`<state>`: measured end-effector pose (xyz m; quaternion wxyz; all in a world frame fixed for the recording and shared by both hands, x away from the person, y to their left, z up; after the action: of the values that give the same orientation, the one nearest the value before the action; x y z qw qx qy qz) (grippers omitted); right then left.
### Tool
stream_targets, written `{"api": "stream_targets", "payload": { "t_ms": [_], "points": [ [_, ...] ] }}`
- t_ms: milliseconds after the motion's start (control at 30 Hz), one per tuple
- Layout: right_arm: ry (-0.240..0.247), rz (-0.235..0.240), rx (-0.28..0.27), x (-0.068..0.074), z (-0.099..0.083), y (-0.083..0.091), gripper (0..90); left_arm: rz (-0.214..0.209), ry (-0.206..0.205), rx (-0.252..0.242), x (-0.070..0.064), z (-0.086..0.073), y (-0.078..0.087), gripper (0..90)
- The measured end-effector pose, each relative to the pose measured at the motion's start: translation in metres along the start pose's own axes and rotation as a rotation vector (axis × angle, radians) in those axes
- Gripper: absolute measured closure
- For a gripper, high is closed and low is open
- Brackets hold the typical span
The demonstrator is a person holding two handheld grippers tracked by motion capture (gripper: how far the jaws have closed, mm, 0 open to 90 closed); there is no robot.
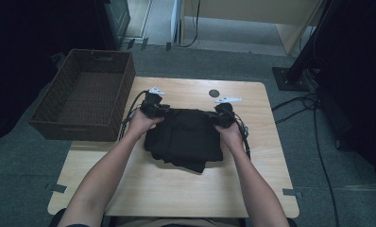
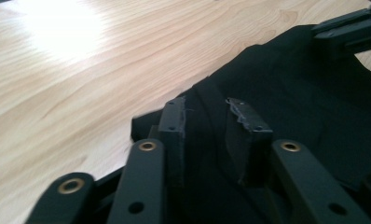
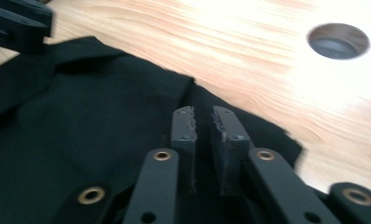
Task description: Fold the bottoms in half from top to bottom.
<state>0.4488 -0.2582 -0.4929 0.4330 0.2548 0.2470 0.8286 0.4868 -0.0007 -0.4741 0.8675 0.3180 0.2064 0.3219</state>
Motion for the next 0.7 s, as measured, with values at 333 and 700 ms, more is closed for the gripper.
{"api": "stream_targets", "payload": {
  "t_ms": [333,700],
  "points": [
    [-0.017,0.019,0.014,0.012,0.011,-0.031,60.9,0.020,-0.022,0.076,-0.003,0.001,-0.040,58.8],
    [-0.002,-0.001,0.067,0.029,0.008,-0.036,65.0,0.019,0.002,0.081,0.010,-0.005,-0.042,68.7]
  ]
}}
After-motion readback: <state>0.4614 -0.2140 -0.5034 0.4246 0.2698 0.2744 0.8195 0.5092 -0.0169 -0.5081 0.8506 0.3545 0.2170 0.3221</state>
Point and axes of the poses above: each handheld gripper's, and its own axes: y roughly backward along the jaws, z roughly out of its top, x roughly to its left, the point moved 2 cm from there along -y, roughly forward along the jaws, and after that the axes turned 2 degrees about z, right-handed, at the moved point
